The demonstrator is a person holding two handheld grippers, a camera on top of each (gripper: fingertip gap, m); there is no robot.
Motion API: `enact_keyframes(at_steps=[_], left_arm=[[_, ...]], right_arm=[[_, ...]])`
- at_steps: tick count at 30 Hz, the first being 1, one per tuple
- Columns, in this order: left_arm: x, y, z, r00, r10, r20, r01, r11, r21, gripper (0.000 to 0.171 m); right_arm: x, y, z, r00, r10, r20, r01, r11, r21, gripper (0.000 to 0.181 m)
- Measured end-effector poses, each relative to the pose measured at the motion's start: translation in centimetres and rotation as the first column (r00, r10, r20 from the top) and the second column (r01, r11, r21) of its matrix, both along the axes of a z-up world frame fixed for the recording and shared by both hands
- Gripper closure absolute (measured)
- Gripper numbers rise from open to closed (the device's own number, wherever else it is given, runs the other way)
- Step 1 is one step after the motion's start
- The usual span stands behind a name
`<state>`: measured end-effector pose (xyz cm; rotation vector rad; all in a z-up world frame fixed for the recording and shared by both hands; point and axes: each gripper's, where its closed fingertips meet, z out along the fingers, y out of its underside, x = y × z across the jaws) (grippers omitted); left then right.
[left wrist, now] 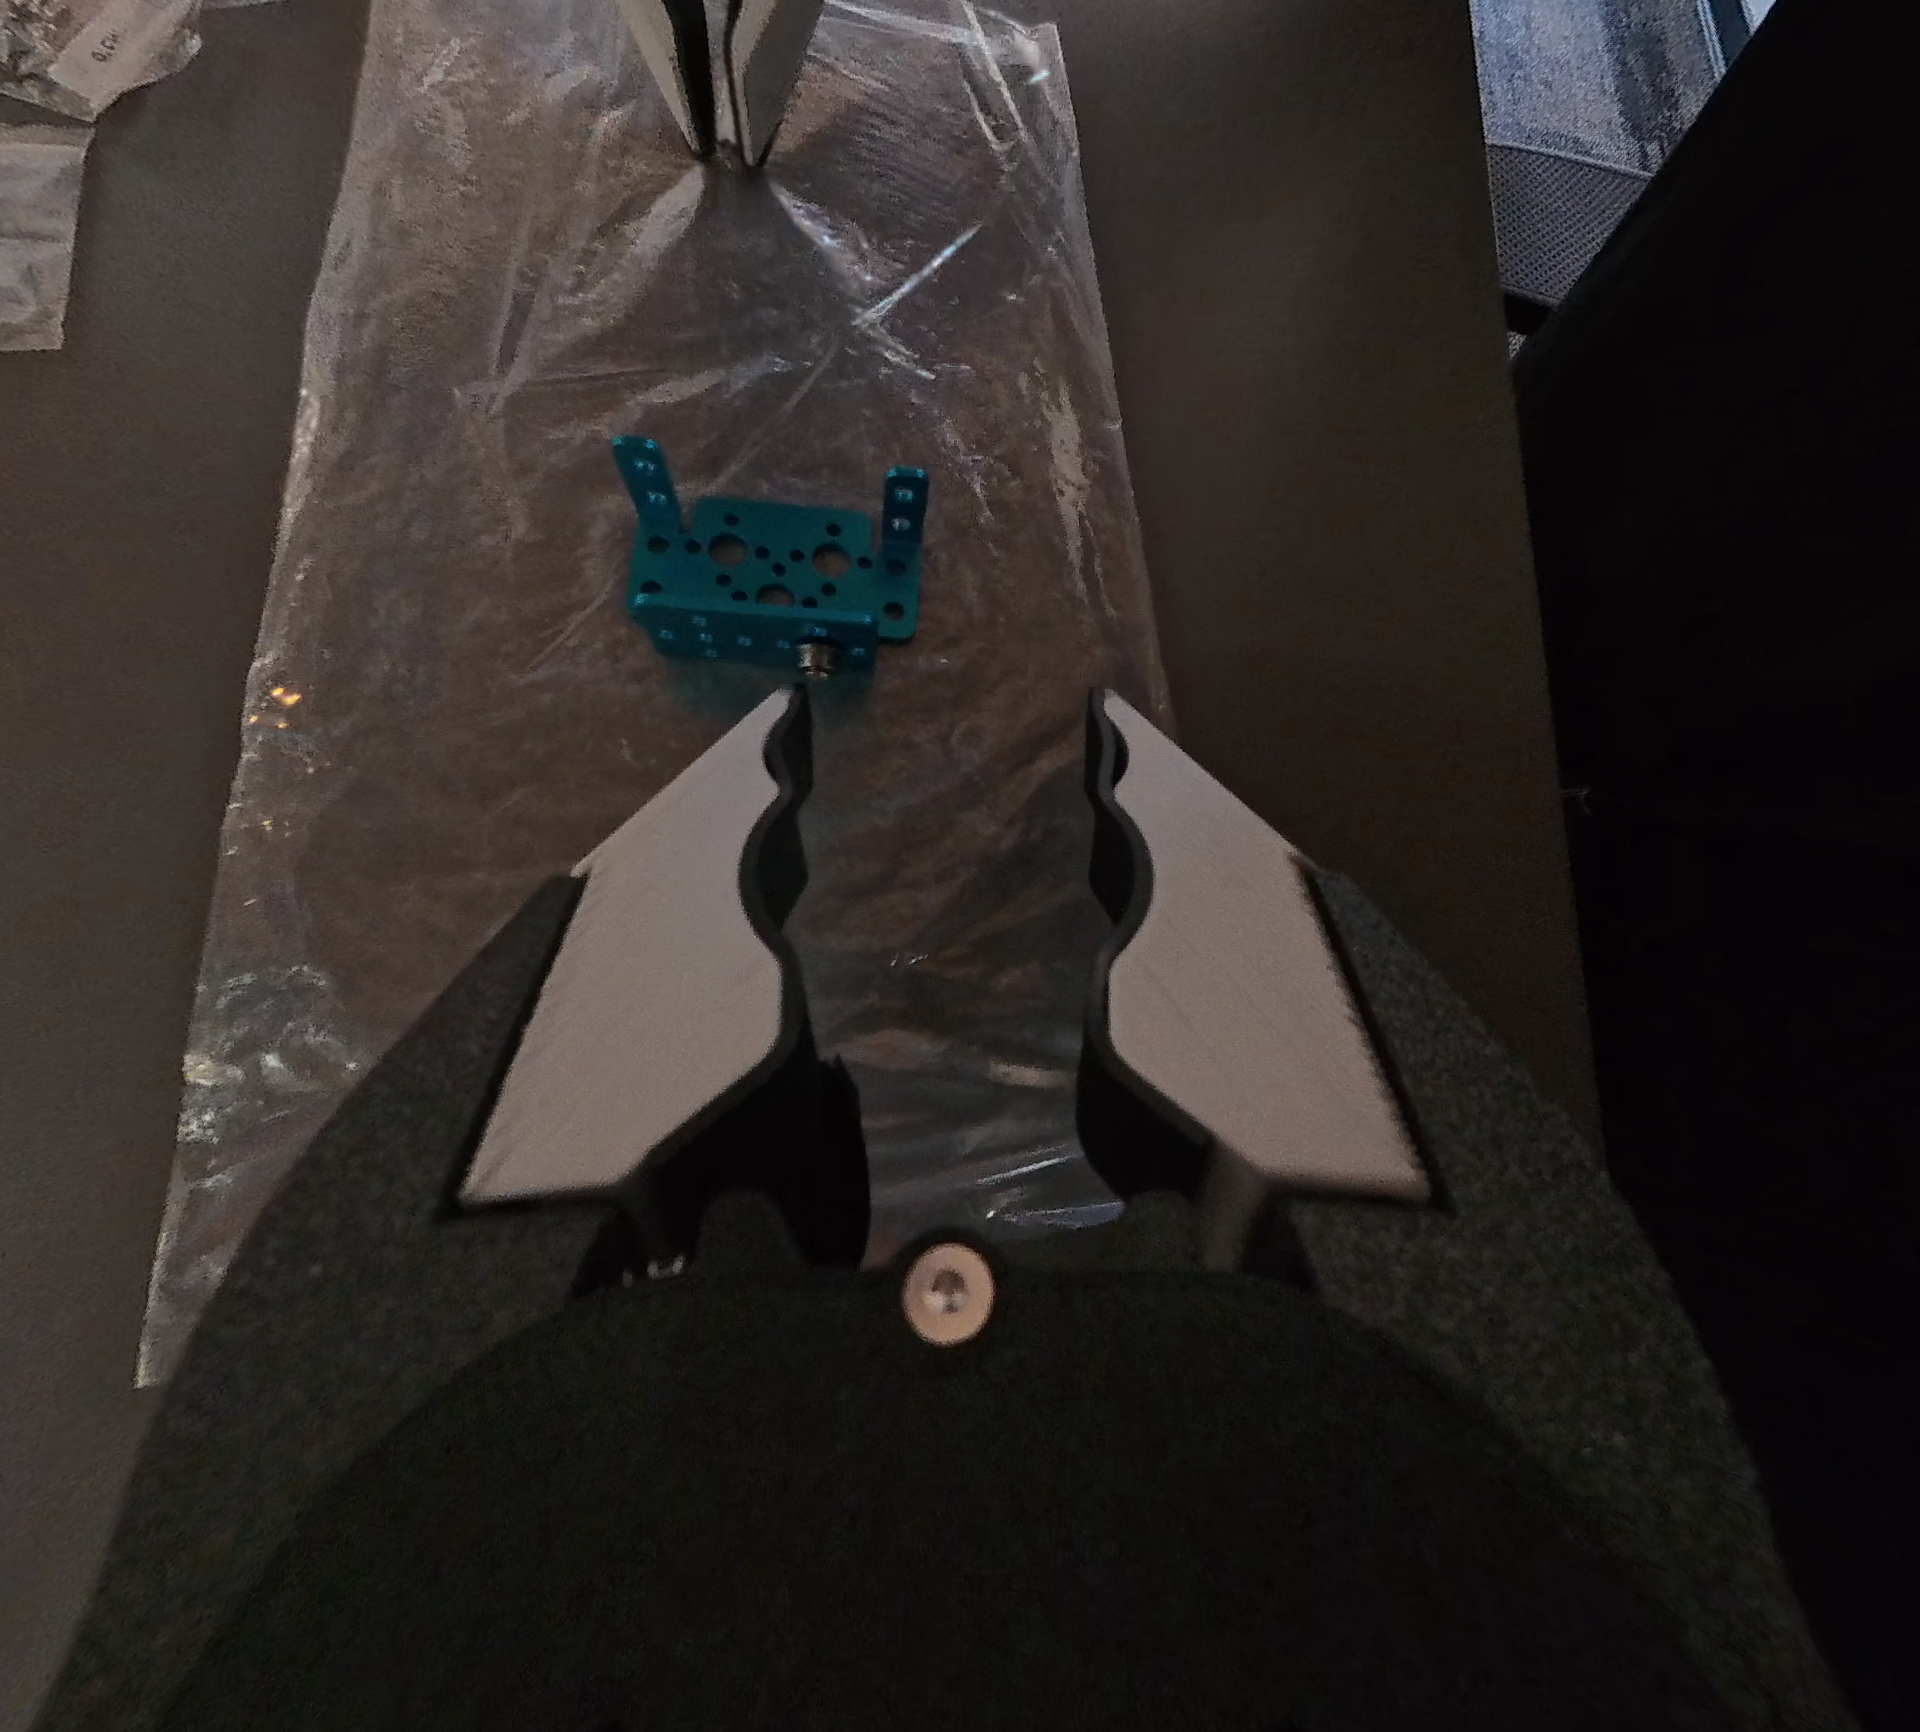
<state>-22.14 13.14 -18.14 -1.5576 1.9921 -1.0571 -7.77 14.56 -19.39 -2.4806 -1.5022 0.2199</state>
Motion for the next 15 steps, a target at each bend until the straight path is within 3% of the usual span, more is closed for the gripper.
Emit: enact_keyframes(at_steps=[15], left_arm=[[-0.02,-0.06,0.04,1.0,-0.003,0.004,0.003,1.0,0.003,0.119]], right_arm=[[-0.2,0.01,0.01,0.999,-0.012,-0.037,0.012,1.0,0.009,0.177]])
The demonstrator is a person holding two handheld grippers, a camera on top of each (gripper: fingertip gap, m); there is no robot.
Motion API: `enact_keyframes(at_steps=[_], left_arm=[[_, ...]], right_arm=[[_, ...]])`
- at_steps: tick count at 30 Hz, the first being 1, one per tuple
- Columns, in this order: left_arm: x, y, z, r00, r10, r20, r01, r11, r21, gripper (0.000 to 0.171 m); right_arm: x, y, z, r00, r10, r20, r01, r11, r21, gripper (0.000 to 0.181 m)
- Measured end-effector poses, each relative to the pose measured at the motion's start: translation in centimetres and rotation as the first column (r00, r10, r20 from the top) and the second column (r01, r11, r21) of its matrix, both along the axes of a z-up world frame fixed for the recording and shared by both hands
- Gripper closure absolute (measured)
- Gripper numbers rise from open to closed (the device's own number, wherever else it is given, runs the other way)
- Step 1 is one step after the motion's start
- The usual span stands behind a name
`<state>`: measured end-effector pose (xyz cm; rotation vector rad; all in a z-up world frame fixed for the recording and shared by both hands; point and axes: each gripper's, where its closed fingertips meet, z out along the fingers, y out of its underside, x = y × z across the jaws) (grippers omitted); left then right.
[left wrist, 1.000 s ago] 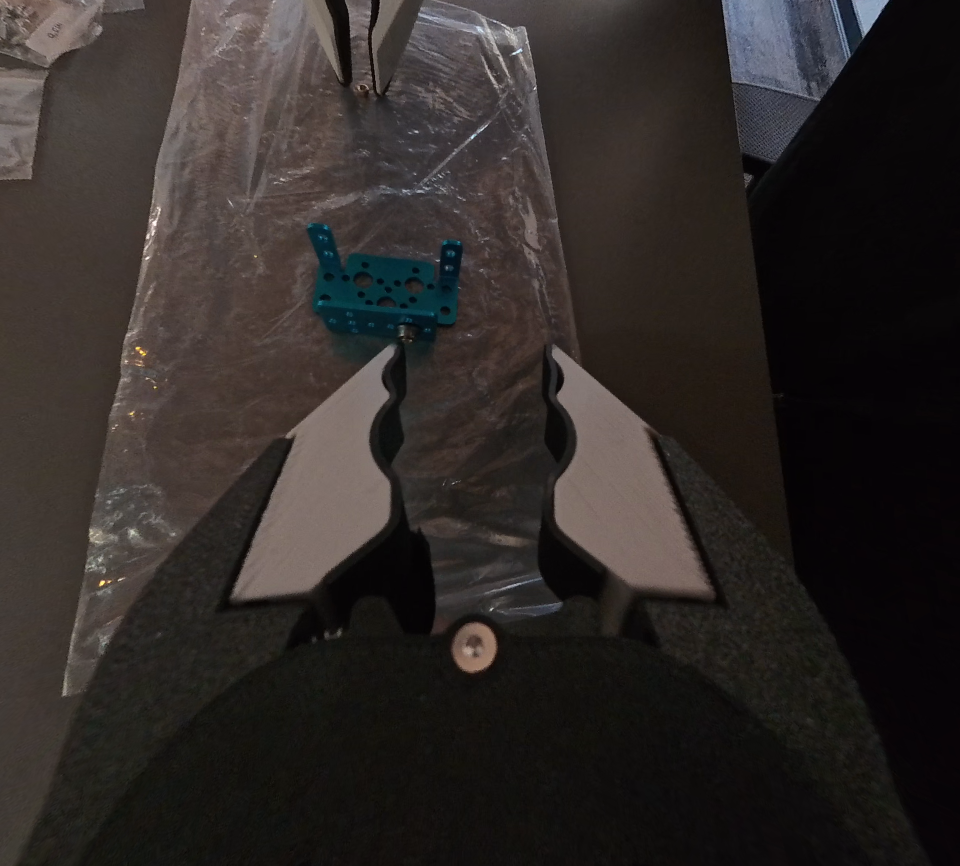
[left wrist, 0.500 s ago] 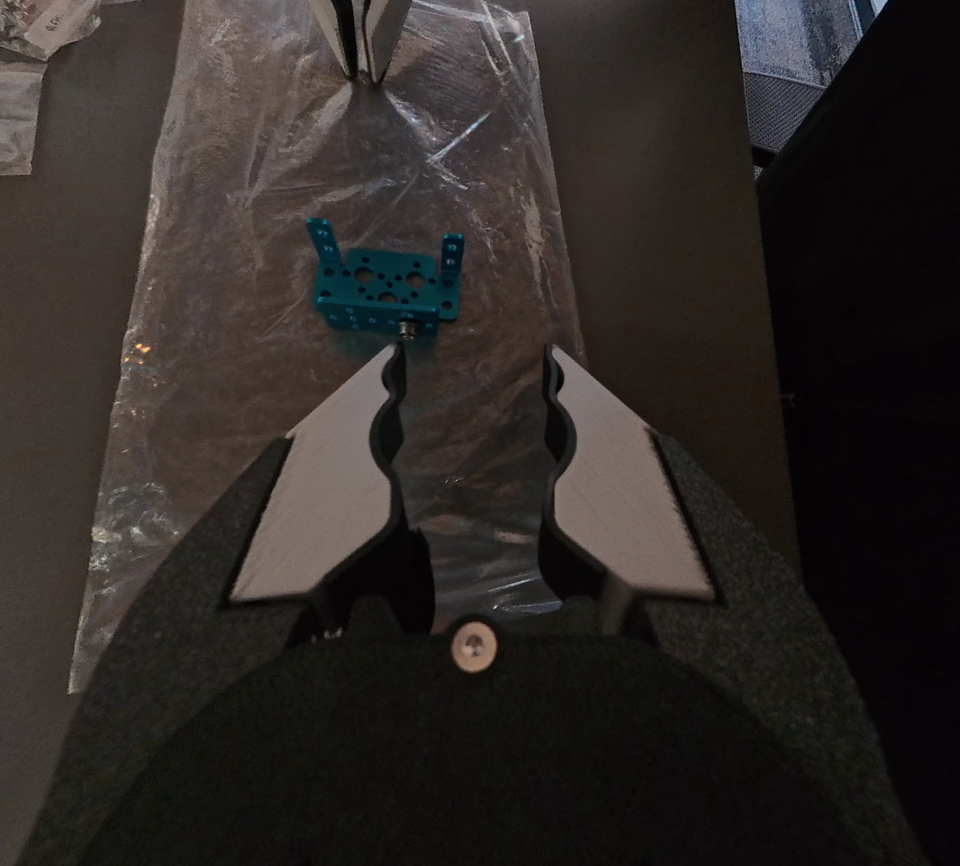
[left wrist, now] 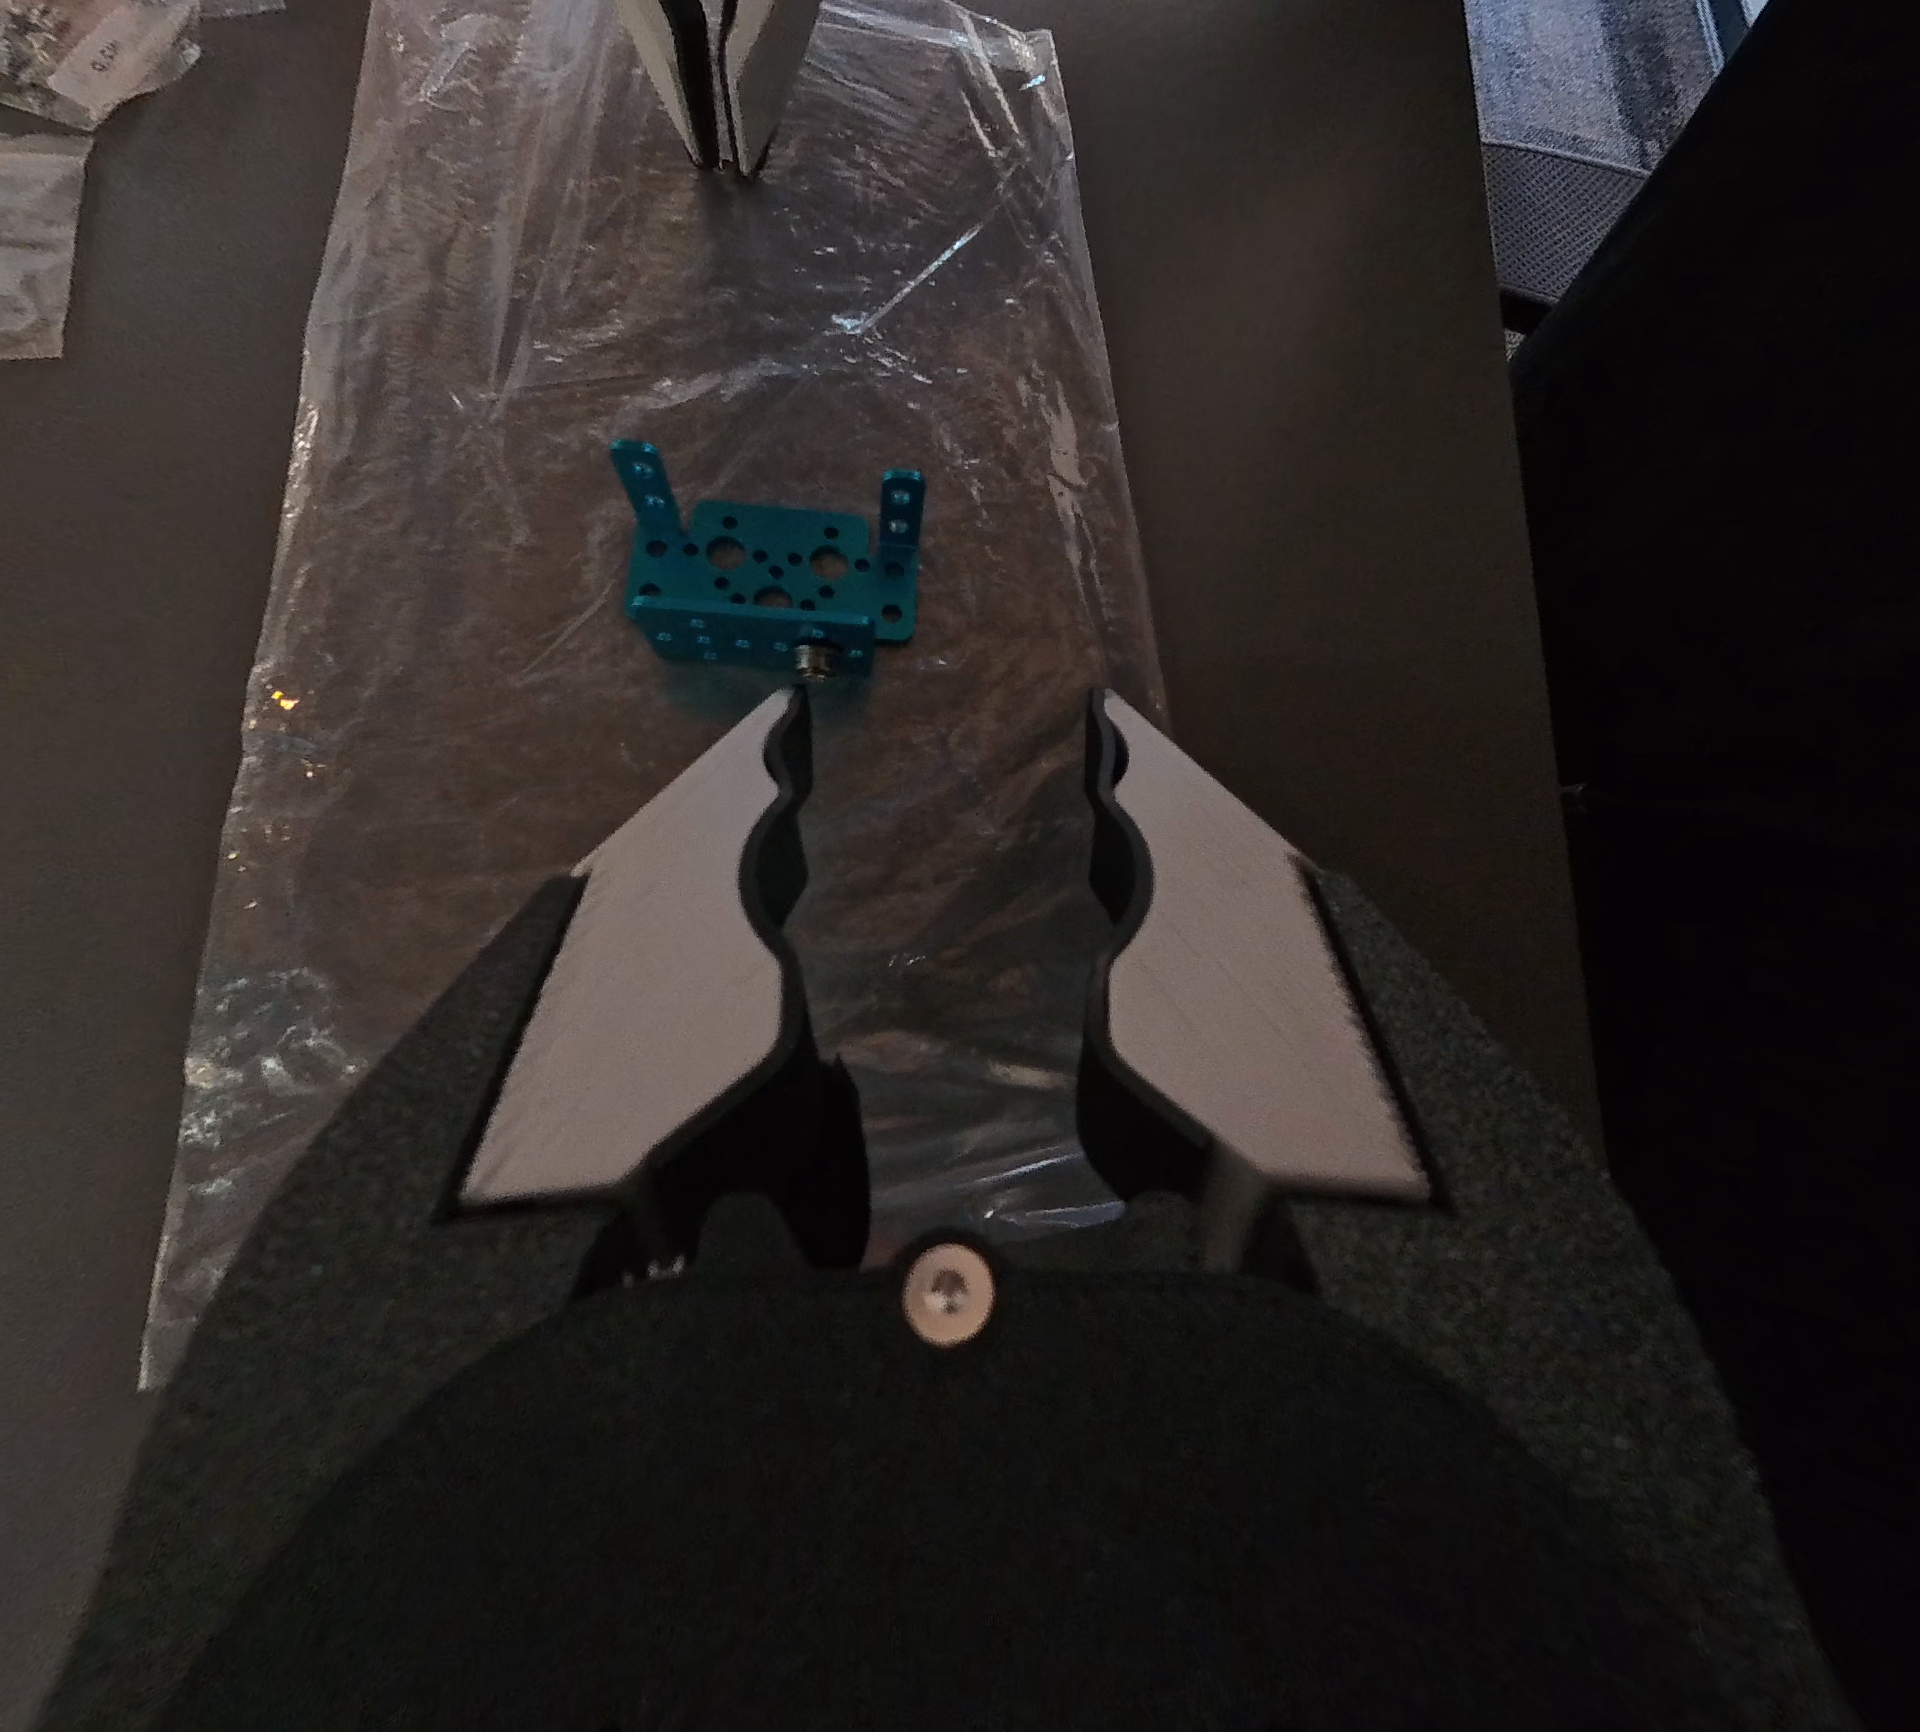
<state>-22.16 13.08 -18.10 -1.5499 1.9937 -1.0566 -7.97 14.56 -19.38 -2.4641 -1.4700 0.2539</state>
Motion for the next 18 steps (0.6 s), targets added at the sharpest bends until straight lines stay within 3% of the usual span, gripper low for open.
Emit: enact_keyframes(at_steps=[8,13,18], left_arm=[[0.0,0.0,-0.1,1.0,0.0,-0.006,0.0,1.0,-0.002,0.119],[0.0,-0.1,-0.2,1.0,-0.003,-0.013,0.003,1.0,0.002,0.119],[0.0,-0.1,-0.2,1.0,-0.003,-0.01,0.003,1.0,0.008,0.119]], right_arm=[[-0.1,0.1,0.2,1.0,0.003,-0.01,-0.003,0.999,0.032,0.178],[-2.7,0.7,2.2,0.986,0.074,-0.148,-0.051,0.987,0.151,0.181],[-2.4,0.7,2.3,0.987,0.055,-0.149,-0.033,0.988,0.149,0.181]])
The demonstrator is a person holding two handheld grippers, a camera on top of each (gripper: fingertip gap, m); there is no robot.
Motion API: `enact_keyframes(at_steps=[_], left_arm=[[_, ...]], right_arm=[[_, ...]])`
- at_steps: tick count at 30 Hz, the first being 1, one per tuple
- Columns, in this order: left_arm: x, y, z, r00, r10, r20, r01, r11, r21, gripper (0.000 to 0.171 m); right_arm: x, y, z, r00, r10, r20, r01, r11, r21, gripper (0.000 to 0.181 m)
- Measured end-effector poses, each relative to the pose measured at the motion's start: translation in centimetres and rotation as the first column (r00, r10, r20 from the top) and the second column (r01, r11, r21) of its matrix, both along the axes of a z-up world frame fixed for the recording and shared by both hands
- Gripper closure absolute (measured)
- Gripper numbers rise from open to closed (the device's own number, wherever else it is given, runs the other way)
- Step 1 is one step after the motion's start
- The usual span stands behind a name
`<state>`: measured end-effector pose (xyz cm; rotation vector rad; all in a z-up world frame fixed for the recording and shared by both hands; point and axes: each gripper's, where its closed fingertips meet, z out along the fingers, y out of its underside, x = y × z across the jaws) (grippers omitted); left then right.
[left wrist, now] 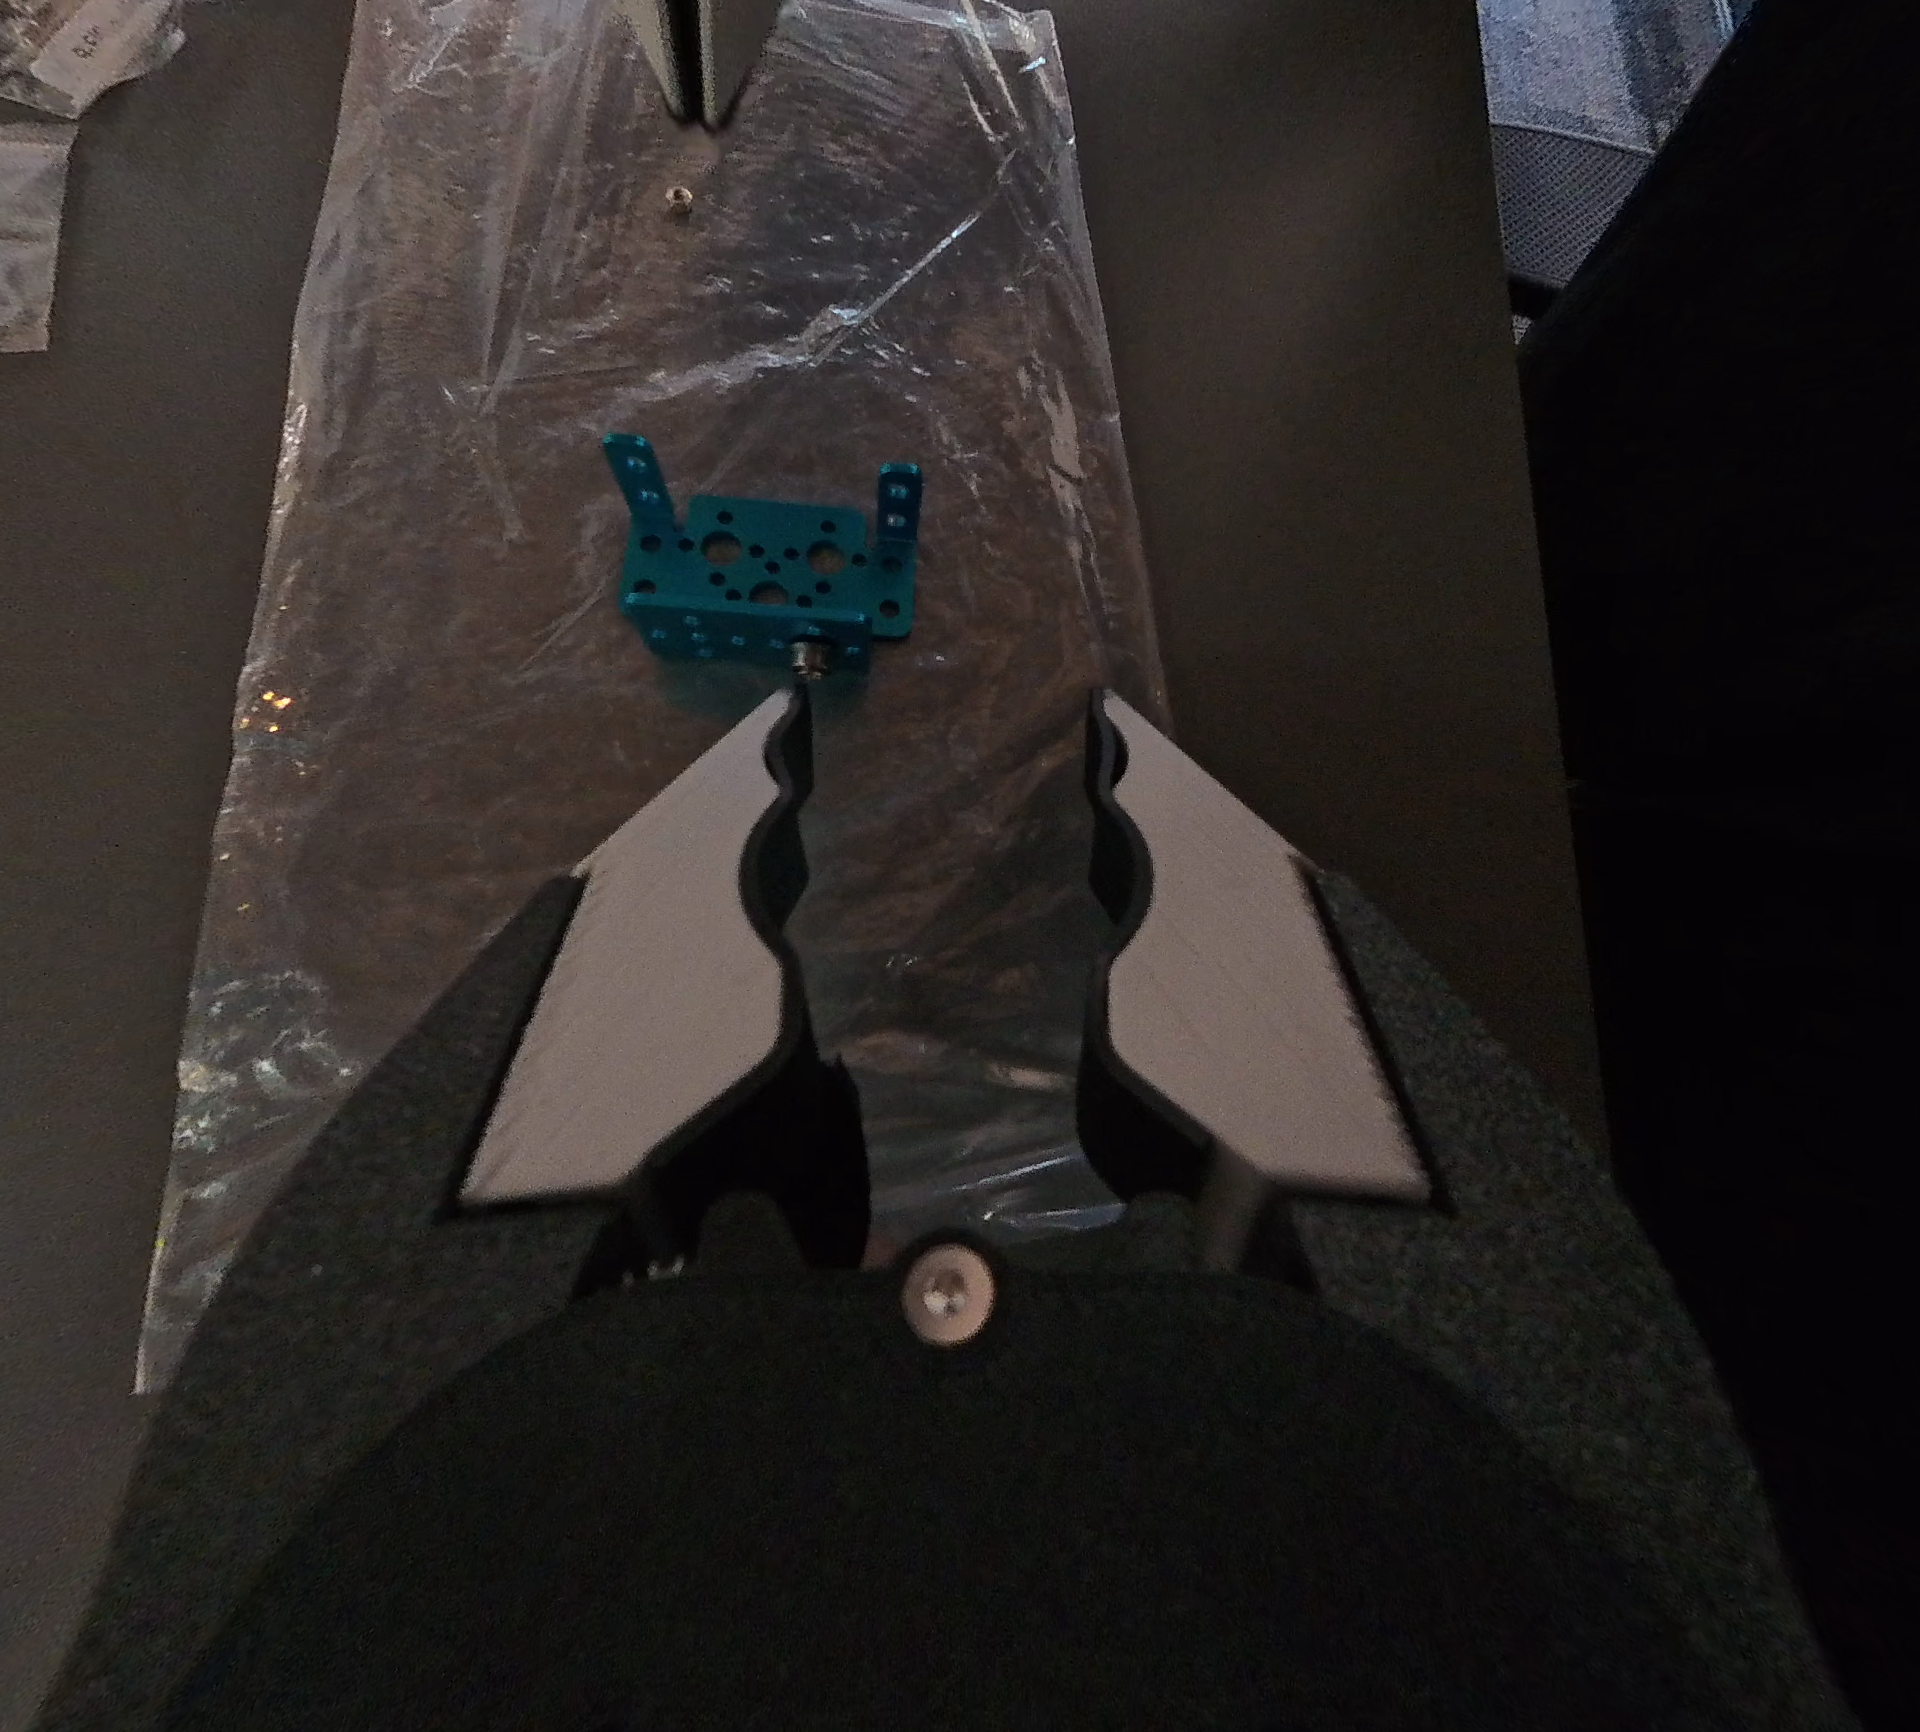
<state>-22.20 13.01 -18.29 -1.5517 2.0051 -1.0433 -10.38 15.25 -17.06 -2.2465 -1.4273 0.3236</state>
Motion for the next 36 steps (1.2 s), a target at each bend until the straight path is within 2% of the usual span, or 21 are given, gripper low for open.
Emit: enact_keyframes(at_steps=[4,17,25,36], left_arm=[[-0.1,-0.1,0.0,1.0,-0.007,-0.001,0.007,1.0,0.005,0.119],[-0.1,-0.2,0.0,1.0,-0.011,0.004,0.011,1.0,0.013,0.119],[-0.1,-0.3,0.0,1.0,-0.012,0.002,0.012,1.0,0.009,0.119],[-0.1,-0.2,0.0,1.0,-0.011,0.003,0.011,1.0,0.011,0.119]], right_arm=[[2.5,0.5,0.3,0.993,-0.094,0.077,0.093,0.996,0.016,0.171],[1.6,0.6,-2.1,0.979,-0.004,0.202,0.025,0.995,-0.101,0.169],[1.3,0.3,-2.4,0.979,0.025,0.201,0.004,0.99,-0.144,0.173],[1.2,0.5,-2.2,0.977,0.04,0.208,-0.018,0.994,-0.11,0.177]])
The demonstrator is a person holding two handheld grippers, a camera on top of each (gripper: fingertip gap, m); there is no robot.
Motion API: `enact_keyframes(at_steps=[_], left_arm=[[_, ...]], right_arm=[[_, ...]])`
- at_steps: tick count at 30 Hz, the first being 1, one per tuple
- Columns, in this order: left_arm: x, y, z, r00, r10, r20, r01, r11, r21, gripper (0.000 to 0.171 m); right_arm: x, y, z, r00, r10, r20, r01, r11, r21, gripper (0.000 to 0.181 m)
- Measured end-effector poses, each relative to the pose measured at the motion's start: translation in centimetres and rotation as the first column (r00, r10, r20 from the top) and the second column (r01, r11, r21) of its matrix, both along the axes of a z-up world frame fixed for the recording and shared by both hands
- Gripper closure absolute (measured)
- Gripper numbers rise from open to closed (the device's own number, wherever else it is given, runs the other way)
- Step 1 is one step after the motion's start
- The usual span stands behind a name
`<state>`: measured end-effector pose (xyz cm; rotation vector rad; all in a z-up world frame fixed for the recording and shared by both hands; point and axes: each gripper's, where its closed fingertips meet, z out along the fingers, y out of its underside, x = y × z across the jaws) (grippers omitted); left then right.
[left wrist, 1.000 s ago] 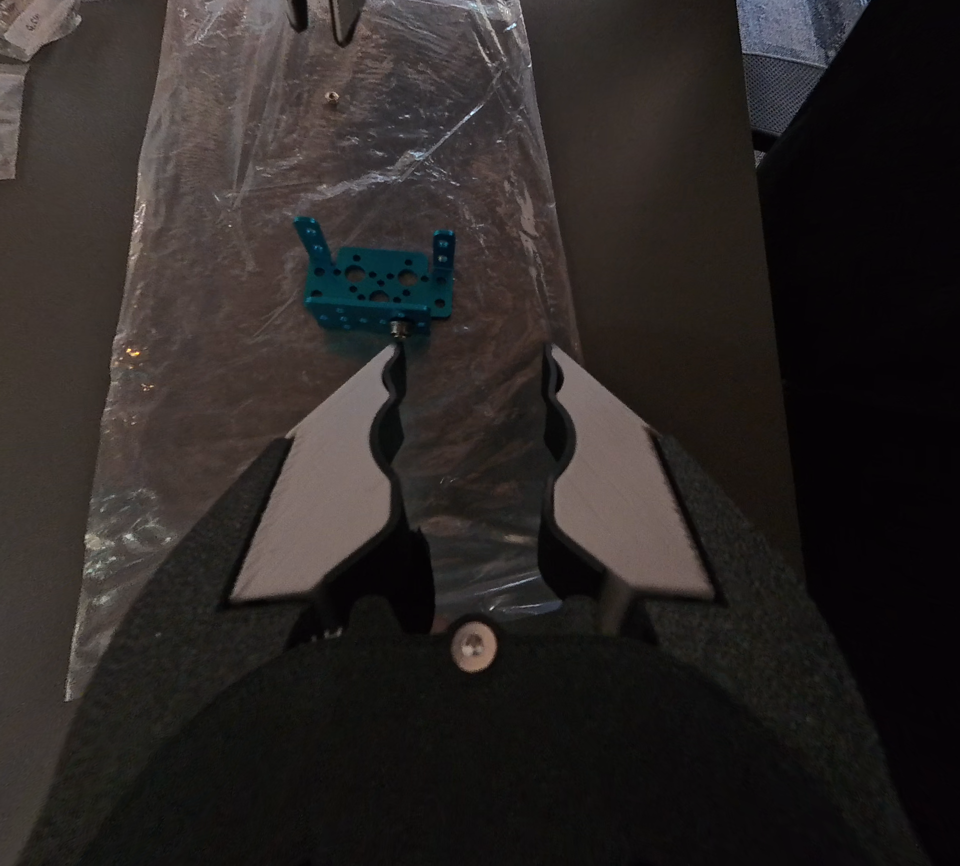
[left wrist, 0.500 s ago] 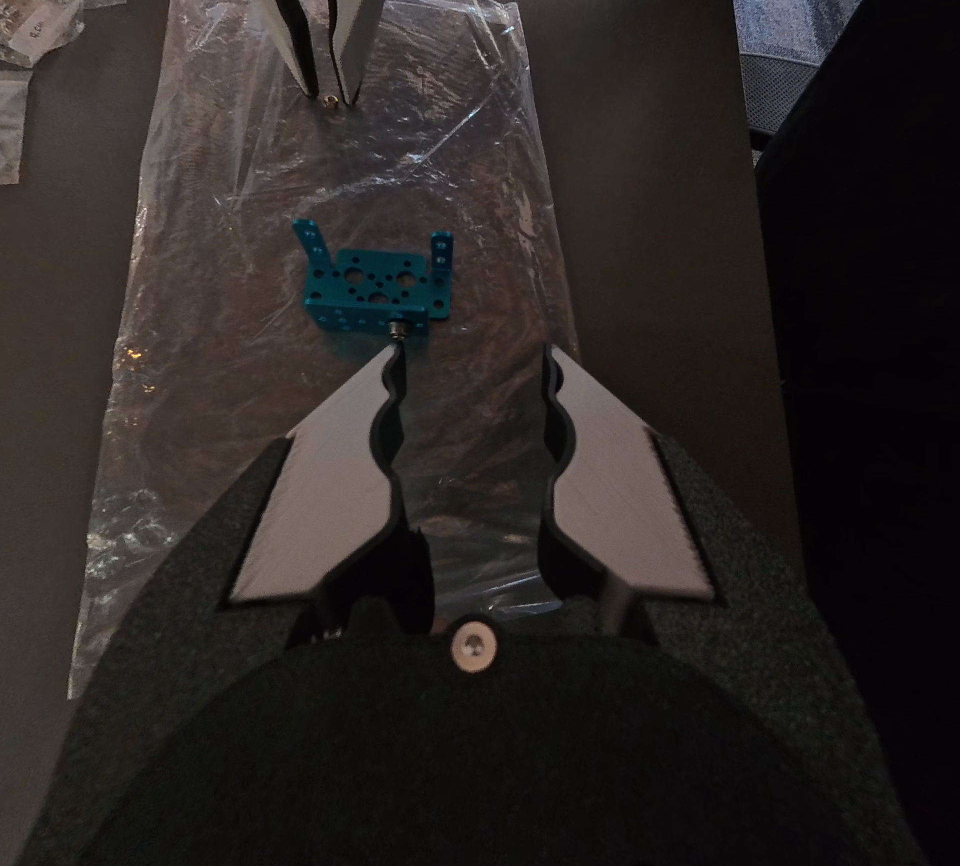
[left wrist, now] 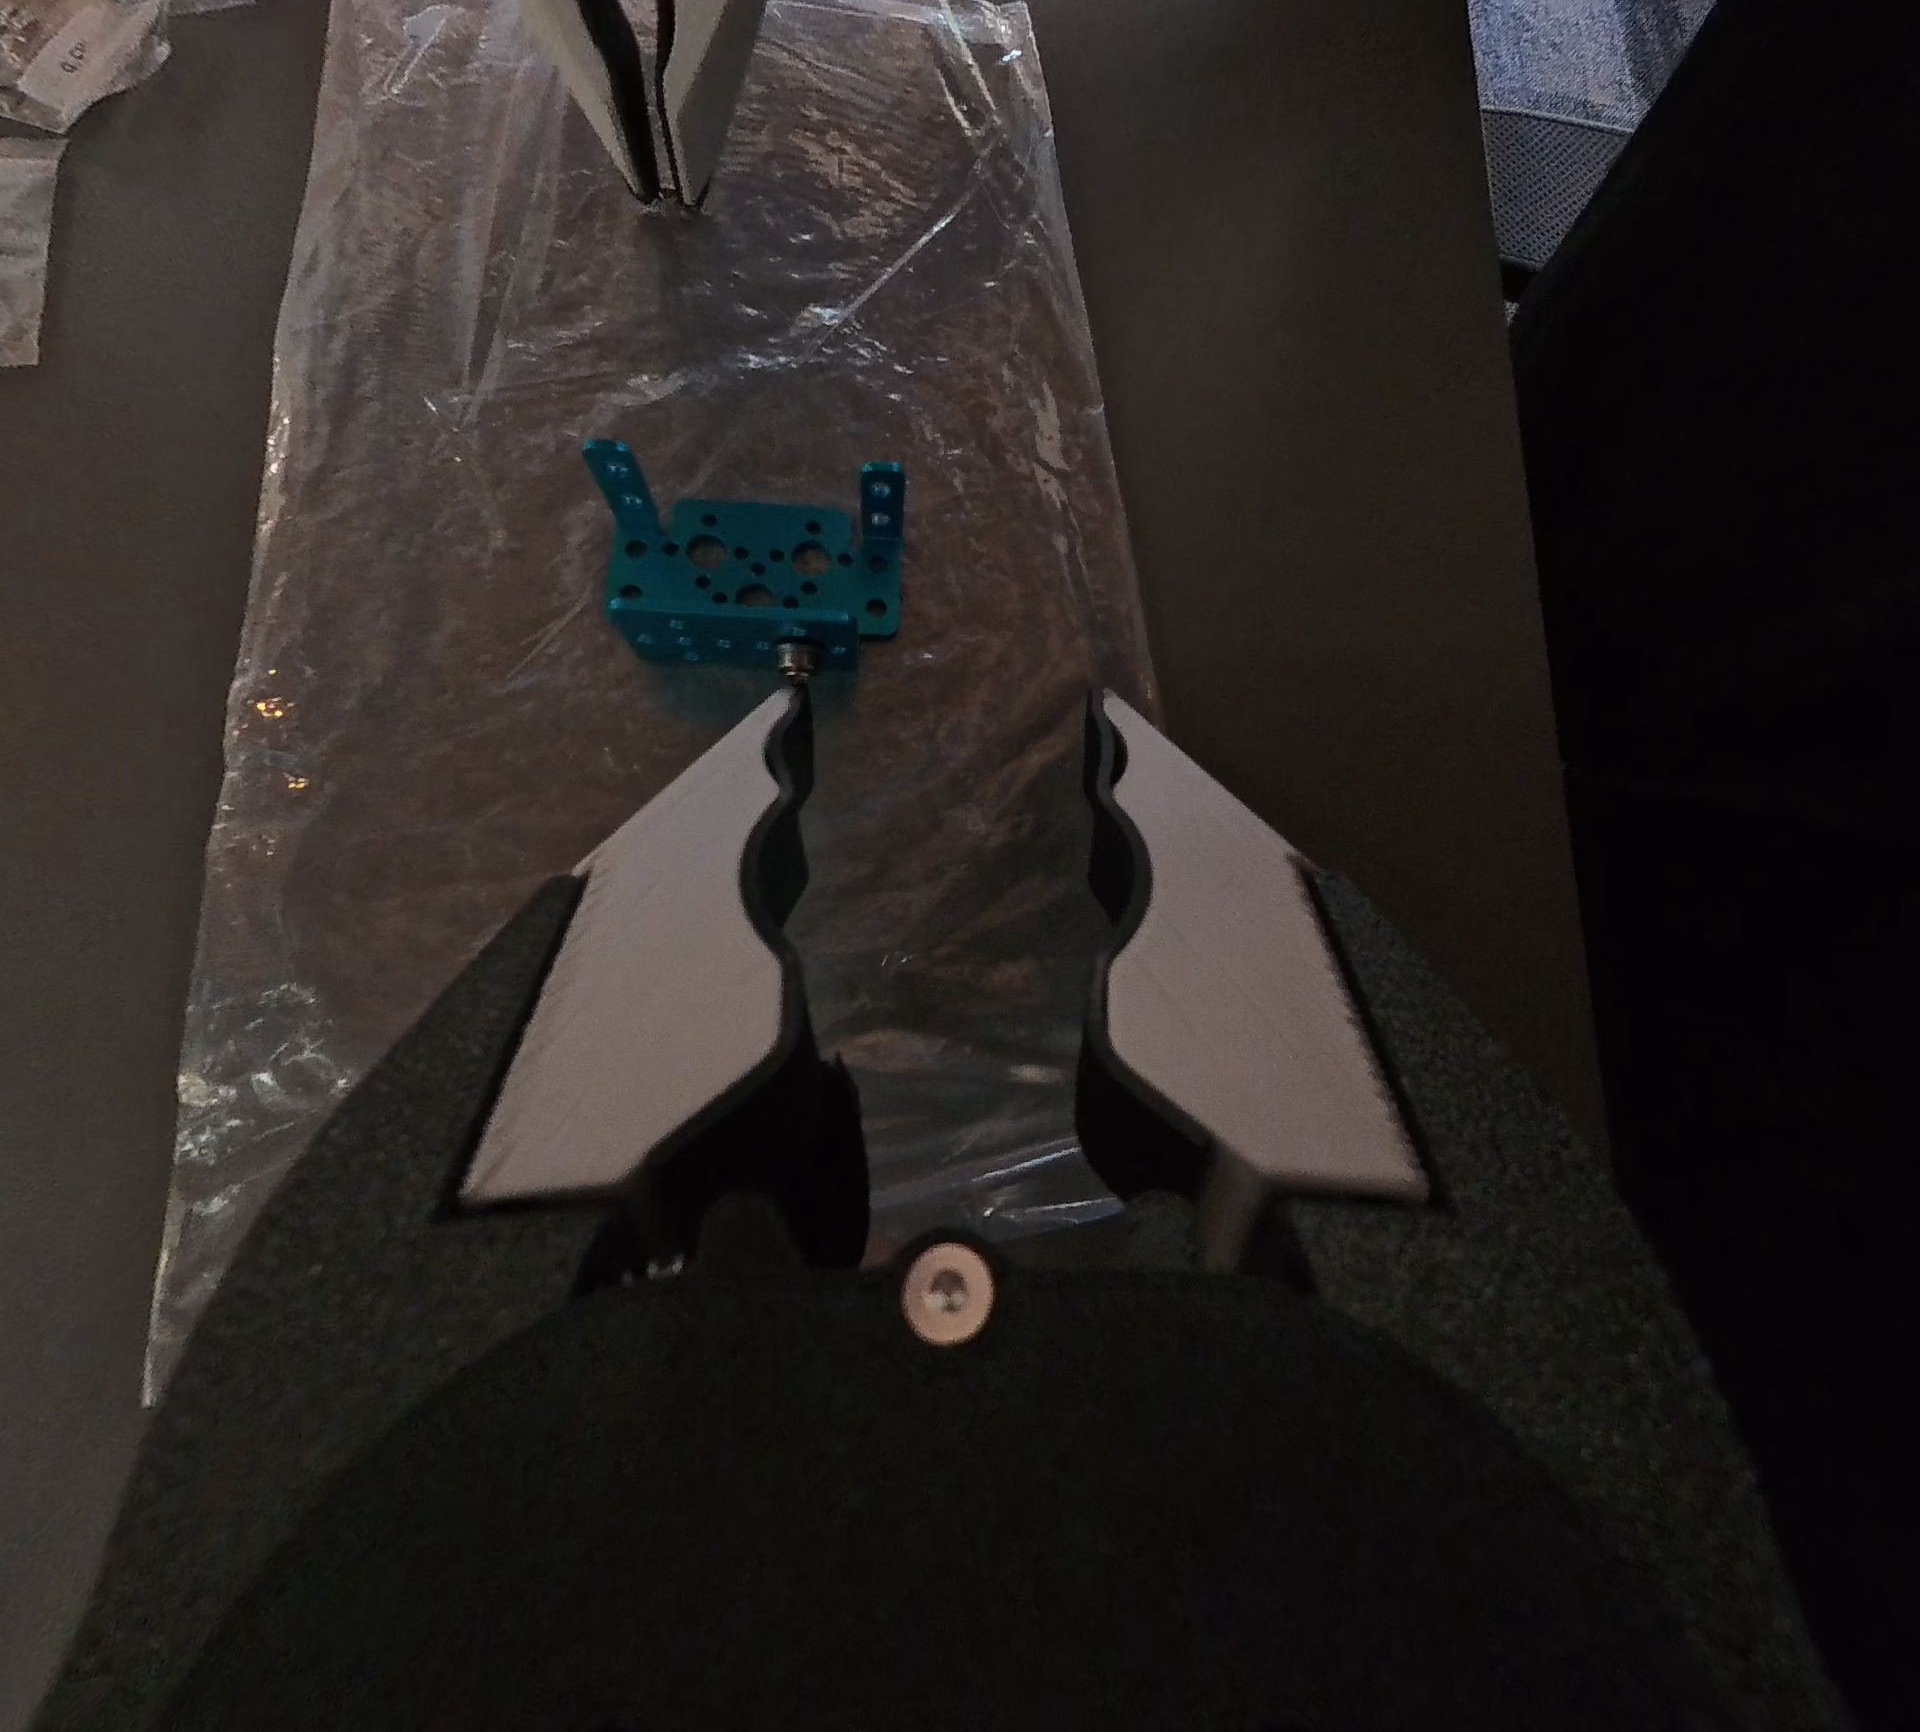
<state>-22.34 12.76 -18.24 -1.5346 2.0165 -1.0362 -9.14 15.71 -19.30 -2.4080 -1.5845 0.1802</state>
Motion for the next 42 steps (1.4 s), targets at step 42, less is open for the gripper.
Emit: enact_keyframes(at_steps=[42], left_arm=[[0.3,-0.3,-0.3,1.0,-0.003,-0.01,0.004,1.0,0.029,0.119]], right_arm=[[-12.0,-0.1,1.2,0.832,0.121,-0.542,-0.103,0.993,0.064,0.178]])
